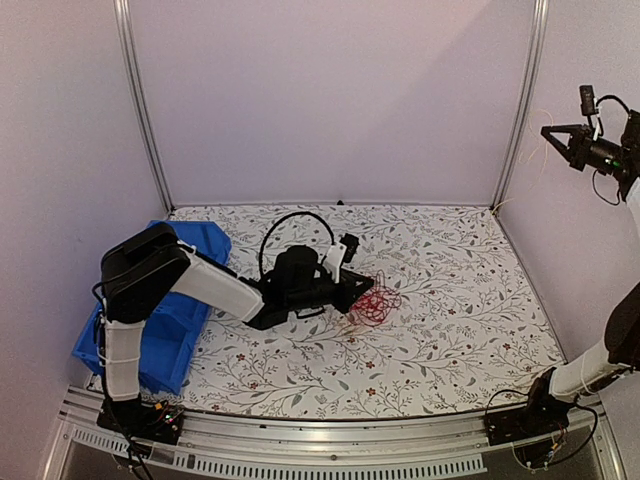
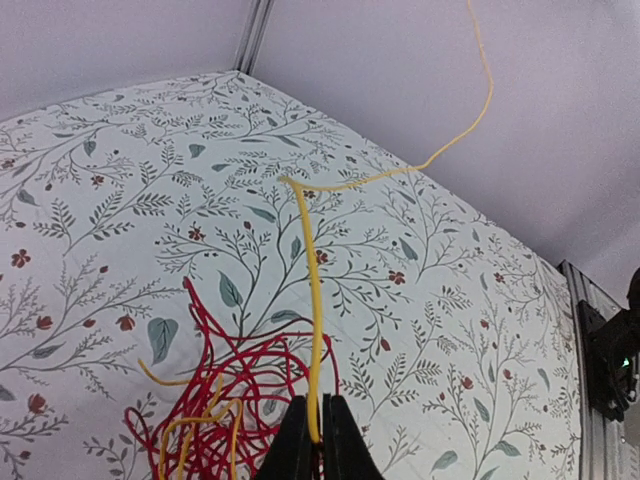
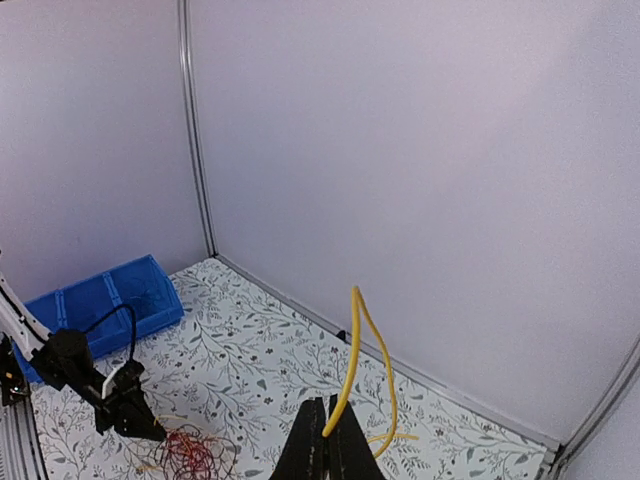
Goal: Untangle the cables
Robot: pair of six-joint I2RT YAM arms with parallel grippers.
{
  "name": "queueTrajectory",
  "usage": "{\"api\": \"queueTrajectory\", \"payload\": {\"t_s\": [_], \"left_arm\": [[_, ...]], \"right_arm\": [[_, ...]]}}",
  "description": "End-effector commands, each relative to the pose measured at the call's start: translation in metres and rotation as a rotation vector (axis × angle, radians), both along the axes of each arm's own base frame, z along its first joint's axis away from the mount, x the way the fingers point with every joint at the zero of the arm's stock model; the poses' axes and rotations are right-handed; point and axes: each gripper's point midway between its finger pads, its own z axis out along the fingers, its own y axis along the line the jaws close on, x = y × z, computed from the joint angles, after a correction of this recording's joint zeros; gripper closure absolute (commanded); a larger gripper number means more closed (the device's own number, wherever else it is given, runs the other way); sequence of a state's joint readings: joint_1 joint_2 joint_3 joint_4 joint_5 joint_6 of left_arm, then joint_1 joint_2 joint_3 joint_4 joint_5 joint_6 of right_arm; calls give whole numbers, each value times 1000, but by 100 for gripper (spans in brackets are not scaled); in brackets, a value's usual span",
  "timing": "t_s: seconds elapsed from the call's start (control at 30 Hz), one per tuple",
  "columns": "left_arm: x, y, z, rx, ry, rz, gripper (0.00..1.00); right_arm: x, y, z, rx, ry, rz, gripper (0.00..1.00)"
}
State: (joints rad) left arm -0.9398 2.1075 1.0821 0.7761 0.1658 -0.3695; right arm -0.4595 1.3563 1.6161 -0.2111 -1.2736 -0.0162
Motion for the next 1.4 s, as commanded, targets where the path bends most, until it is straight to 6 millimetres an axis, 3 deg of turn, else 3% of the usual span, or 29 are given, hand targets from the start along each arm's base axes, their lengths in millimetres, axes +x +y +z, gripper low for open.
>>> {"api": "queueTrajectory", "payload": {"t_s": [0.0, 0.1, 0.13, 0.2, 0.23, 0.33, 0.53, 0.7, 0.9, 1.07, 1.23, 1.37], "left_arm": [[11, 12, 15, 57, -66, 38, 100], [11, 15, 22, 65, -84, 42, 100], [11, 15, 26, 62, -88, 43, 100], [10, 15, 32, 51, -96, 41, 100], [10, 14, 35, 45, -100, 36, 100], [7, 9, 41, 40, -115, 4, 100], [-4, 1, 46, 69, -180, -72, 100], [-20, -8, 64, 31, -211, -136, 100], [-38, -22, 76, 1, -234, -208, 100], [-43, -25, 81, -8, -246, -226, 100], [-45, -25, 82, -9, -252, -231, 100], [-46, -23, 81, -4, -253, -232, 100]], "right_arm": [[-3, -14, -105, -197, 93, -153, 96], [-11, -19, -173, -306, 161, -195, 92], [-16, -20, -192, -328, 189, -205, 83], [-25, -19, -226, -404, 220, -191, 53], [-28, -18, -240, -443, 237, -186, 44], [-35, 0, -266, -526, 270, -131, 30], [-50, 90, -262, -580, 170, 154, 26], [-52, 161, -259, -561, 138, 350, 28], [-52, 228, -291, -671, 121, 480, 27], [-43, 255, -301, -689, 99, 511, 29], [-35, 269, -310, -688, 97, 521, 35], [-33, 275, -311, -665, 99, 534, 47]]}}
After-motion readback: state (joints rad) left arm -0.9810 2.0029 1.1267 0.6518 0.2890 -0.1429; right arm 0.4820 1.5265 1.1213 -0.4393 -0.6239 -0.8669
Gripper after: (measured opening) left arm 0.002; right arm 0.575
